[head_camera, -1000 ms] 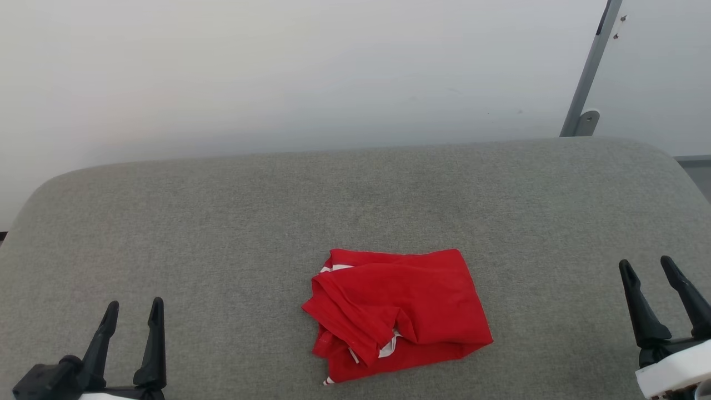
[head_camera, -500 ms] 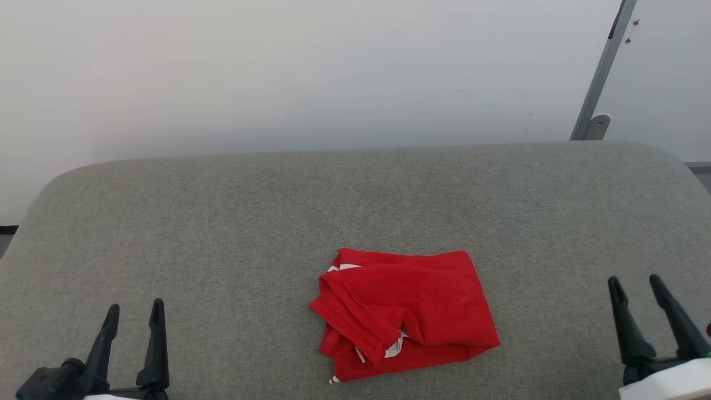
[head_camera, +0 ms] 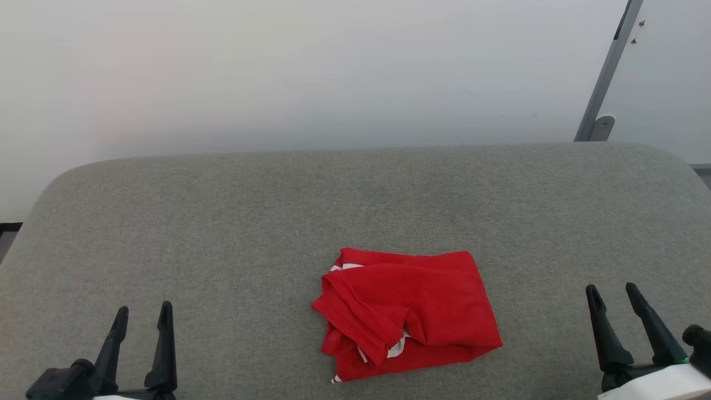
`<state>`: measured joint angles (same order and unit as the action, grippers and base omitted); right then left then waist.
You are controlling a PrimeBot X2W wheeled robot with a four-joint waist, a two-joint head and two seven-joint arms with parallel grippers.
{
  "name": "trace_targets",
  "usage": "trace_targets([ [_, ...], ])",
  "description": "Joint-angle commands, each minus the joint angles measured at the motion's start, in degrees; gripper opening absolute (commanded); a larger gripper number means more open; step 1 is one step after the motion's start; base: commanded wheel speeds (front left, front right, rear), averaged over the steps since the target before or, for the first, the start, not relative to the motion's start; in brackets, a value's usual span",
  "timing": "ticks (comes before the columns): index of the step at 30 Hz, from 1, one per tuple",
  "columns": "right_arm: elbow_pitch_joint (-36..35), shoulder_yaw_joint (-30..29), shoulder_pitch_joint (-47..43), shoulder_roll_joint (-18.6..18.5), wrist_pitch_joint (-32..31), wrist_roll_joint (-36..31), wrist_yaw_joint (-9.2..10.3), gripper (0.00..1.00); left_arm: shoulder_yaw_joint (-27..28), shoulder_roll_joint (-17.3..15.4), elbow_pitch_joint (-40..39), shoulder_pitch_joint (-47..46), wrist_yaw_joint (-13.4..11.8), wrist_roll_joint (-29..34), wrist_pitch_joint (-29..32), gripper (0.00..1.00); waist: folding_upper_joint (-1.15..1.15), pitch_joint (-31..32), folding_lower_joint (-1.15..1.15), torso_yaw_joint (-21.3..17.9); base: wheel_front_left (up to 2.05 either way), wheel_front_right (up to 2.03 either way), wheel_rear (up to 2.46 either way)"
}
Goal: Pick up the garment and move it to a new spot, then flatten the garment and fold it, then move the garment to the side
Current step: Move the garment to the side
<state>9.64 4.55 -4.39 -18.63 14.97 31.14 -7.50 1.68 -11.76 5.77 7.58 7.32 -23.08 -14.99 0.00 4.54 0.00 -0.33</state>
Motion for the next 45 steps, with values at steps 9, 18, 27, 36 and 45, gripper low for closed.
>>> trace_targets([
  [9,0.01,0.22,-0.17,0.52,0.24,-0.96,0.03,1.0,-0.38,0.14,0.73,0.19,0.19,1.12,-0.24,1.0,0.0,0.0,0.0,0.31,0.0,0.0,0.0],
  [18,-0.56,-0.4,0.2,0.39,0.25,-2.2,0.03,1.0,0.1,0.3,1.16,0.22,0.2,1.49,-0.24,1.0,0.0,-0.13,0.0,0.6,0.0,0.0,0.0],
  [27,-0.81,-0.24,0.38,0.69,0.25,-2.89,0.03,1.0,0.85,1.04,1.53,-0.71,0.2,3.05,-0.24,1.0,0.0,-0.42,0.0,1.46,0.0,0.0,0.0],
  [36,3.21,6.09,4.19,-2.63,-2.2,1.69,0.03,1.0,2.01,0.71,0.81,-0.83,0.19,3.09,-0.24,1.0,0.0,-1.07,0.0,4.96,0.0,0.0,0.0],
  [45,8.31,11.78,12.21,-9.02,-21.6,12.03,0.03,1.0,-0.47,0.56,1.15,-1.85,0.19,2.77,-0.24,1.0,0.0,-2.77,0.0,10.38,0.0,0.0,0.0],
])
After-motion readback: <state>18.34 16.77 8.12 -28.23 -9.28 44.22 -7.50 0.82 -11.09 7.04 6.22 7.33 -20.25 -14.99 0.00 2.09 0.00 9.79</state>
